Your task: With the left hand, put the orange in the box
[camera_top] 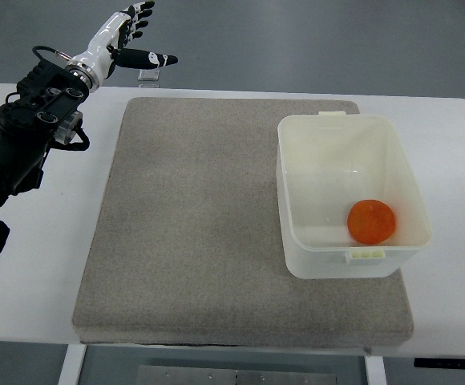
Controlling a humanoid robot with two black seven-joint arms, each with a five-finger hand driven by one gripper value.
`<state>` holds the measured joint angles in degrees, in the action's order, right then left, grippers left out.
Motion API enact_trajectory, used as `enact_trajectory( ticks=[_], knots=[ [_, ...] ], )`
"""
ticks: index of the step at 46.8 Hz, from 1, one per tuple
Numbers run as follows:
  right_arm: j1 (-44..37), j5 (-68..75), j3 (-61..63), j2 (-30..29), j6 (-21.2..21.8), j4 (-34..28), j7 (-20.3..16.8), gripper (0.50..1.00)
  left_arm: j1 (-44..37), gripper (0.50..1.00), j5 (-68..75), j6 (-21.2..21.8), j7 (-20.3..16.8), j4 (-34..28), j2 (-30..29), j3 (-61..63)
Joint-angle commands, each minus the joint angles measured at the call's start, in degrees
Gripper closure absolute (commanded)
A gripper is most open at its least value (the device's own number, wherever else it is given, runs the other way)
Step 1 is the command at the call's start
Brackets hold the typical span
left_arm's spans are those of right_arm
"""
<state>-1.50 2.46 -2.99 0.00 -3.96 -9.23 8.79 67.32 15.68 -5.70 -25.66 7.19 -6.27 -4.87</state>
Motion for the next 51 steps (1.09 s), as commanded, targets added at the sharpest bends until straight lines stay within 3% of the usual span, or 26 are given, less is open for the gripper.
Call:
enact_trajectory(
  ticks=[1, 27, 51],
  knots=[
    [0.0, 0.0, 0.0, 0.0, 0.0, 0.0, 0.0, 0.574, -1.23, 0.504, -0.91, -0.28, -0.01, 0.28, 0.12, -1.54],
    [0.0, 0.0, 0.0, 0.0, 0.0, 0.0, 0.0, 0.574, -4.75, 0.504, -20.68, -11.44, -0.01, 0.1, 0.12, -9.72],
    [0.0, 0.0, 0.0, 0.0, 0.0, 0.0, 0.0, 0.574, -7.47, 0.501, -21.39, -12.23, 0.08, -0.34, 1.0, -16.31]
  ],
)
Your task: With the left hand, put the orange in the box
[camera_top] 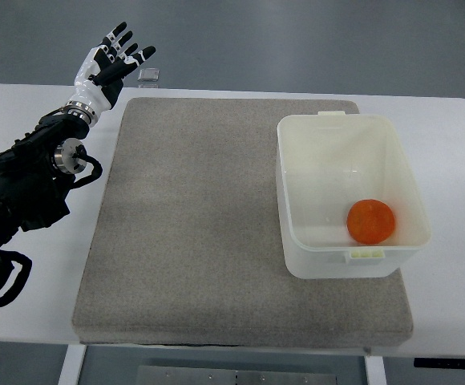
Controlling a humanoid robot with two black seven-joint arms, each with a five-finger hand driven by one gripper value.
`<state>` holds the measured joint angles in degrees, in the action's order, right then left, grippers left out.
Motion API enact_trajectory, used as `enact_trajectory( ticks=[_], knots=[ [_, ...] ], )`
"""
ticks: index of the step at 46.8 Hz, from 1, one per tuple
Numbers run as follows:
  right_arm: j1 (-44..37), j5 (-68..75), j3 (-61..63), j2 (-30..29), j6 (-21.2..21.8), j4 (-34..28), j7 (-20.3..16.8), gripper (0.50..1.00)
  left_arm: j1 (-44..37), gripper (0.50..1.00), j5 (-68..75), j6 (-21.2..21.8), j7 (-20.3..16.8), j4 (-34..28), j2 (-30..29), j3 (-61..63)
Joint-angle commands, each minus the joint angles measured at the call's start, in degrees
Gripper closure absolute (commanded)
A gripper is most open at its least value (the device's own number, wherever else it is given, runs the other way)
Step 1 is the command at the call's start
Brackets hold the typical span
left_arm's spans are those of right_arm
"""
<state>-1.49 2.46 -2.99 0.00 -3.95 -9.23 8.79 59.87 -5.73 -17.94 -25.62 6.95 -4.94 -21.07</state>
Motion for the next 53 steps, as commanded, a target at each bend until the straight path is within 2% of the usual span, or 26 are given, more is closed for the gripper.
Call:
enact_trajectory(
  ticks=[1, 12, 19, 25, 30, 37, 53],
  knots=[
    [0.0, 0.0, 0.0, 0.0, 0.0, 0.0, 0.0, 0.574, -0.02, 0.501, -0.07, 0.1, 0.04, -0.09, -0.33, -0.12],
    [0.0, 0.0, 0.0, 0.0, 0.0, 0.0, 0.0, 0.574, 0.42, 0.504, -0.77, 2.56, 1.27, -0.27, -0.42, -2.31],
    [0.0, 0.0, 0.0, 0.0, 0.0, 0.0, 0.0, 0.574, 0.33, 0.504, -0.86, 5.63, 5.4, -0.18, -0.07, -6.88],
    [0.0, 0.0, 0.0, 0.0, 0.0, 0.0, 0.0, 0.574, 0.25, 0.504, -0.94, 6.78, 5.75, -0.09, 0.2, -9.16],
    [0.0, 0.0, 0.0, 0.0, 0.0, 0.0, 0.0, 0.574, 0.07, 0.501, -2.96, 5.2, 5.75, 0.0, 0.02, -12.68],
    [0.0, 0.0, 0.0, 0.0, 0.0, 0.0, 0.0, 0.574, -0.02, 0.501, -4.9, -1.13, 5.67, -0.26, -0.15, -16.2],
    [-0.09, -0.08, 0.0, 0.0, 0.09, 0.0, 0.0, 0.574, -1.78, 0.501, -6.92, -1.75, 5.58, -0.44, 0.29, -16.55]
  ],
)
